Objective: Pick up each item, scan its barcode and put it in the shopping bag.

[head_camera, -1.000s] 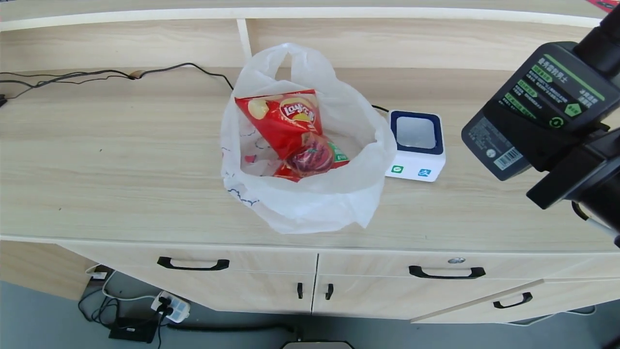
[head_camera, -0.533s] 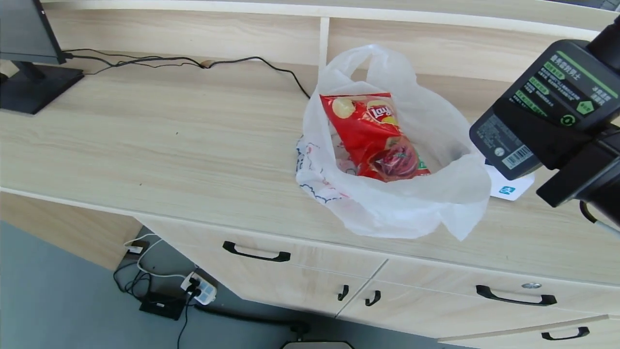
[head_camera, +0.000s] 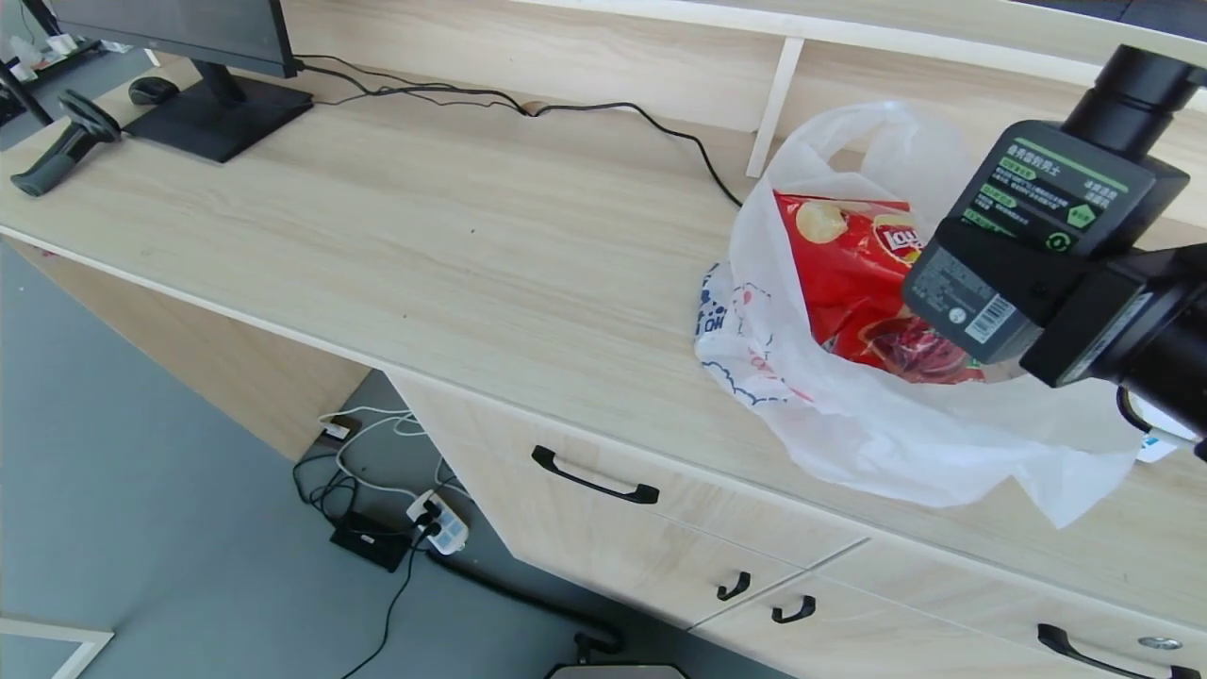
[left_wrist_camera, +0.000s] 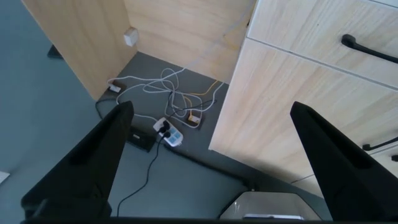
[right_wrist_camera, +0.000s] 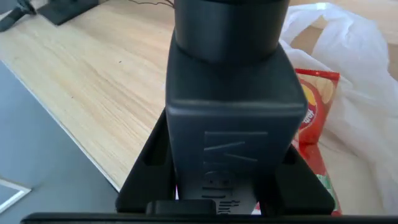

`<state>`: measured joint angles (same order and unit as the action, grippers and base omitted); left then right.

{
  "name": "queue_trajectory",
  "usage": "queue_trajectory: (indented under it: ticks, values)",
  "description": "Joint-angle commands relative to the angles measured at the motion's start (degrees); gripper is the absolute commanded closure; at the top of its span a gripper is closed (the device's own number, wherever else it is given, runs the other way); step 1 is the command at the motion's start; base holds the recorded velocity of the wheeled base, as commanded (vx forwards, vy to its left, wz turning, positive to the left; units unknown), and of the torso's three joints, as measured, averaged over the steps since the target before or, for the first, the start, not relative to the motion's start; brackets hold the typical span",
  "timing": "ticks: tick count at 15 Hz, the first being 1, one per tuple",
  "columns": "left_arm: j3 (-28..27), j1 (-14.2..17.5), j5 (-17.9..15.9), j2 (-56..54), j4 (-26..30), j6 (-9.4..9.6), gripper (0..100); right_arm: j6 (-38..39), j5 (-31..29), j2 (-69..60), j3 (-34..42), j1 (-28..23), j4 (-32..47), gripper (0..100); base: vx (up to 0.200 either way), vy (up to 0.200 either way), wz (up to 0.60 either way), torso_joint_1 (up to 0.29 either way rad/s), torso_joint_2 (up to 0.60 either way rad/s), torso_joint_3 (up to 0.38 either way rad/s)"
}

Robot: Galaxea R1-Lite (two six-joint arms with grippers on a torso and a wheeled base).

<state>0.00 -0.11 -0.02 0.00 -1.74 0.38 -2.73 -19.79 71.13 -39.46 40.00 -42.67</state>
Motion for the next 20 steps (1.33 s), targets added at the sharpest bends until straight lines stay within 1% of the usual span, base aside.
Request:
queue_trajectory:
  ticks: [1, 2, 3, 4, 6, 8, 10, 17, 20]
  values:
    - [0.0, 0.0, 0.0, 0.1, 0.0, -0.03, 0, 1.7, 2.5, 1.2, -0.4, -6.4, 0.9, 100, 0.0, 0.0, 0.0, 0.0, 0.0, 0.0]
    - [0.0, 0.0, 0.0, 0.1, 0.0, -0.03, 0, 1.8, 6.9, 2.2, -1.4, -12.0, 0.7, 100, 0.0, 0.0, 0.0, 0.0, 0.0, 0.0]
    - [0.0, 0.0, 0.0, 0.1, 0.0, -0.03, 0, 1.6, 9.5, 2.4, -1.6, -15.1, 0.8, 100, 0.0, 0.0, 0.0, 0.0, 0.0, 0.0]
    - [0.0, 0.0, 0.0, 0.1, 0.0, -0.03, 0, 1.6, 10.7, 2.5, -1.5, -17.1, 0.8, 100, 0.0, 0.0, 0.0, 0.0, 0.0, 0.0]
    - [0.0, 0.0, 0.0, 0.1, 0.0, -0.03, 0, 0.9, 10.8, 3.2, -0.6, -20.7, 0.7, 100, 0.0, 0.0, 0.0, 0.0, 0.0, 0.0]
    - [0.0, 0.0, 0.0, 0.1, 0.0, 0.06, 0, -1.7, 10.8, 3.6, -0.5, -22.6, 0.6, 100, 0.0, 0.0, 0.0, 0.0, 0.0, 0.0]
    - [0.0, 0.0, 0.0, 0.1, 0.0, 0.06, 0, -3.7, 10.8, 3.6, -0.4, -23.0, 0.6, 100, 0.0, 0.0, 0.0, 0.0, 0.0, 0.0]
    - [0.0, 0.0, 0.0, 0.1, 0.0, 0.06, 0, -4.7, 10.9, 5.5, 2.9, -23.2, -2.8, 100, 0.0, 0.0, 0.0, 0.0, 0.0, 0.0]
    - [0.0, 0.0, 0.0, 0.1, -0.1, 0.06, 0, -6.3, 11.0, 6.1, 2.9, -26.5, -3.6, 100, 0.0, 0.0, 0.0, 0.0, 0.0, 0.0]
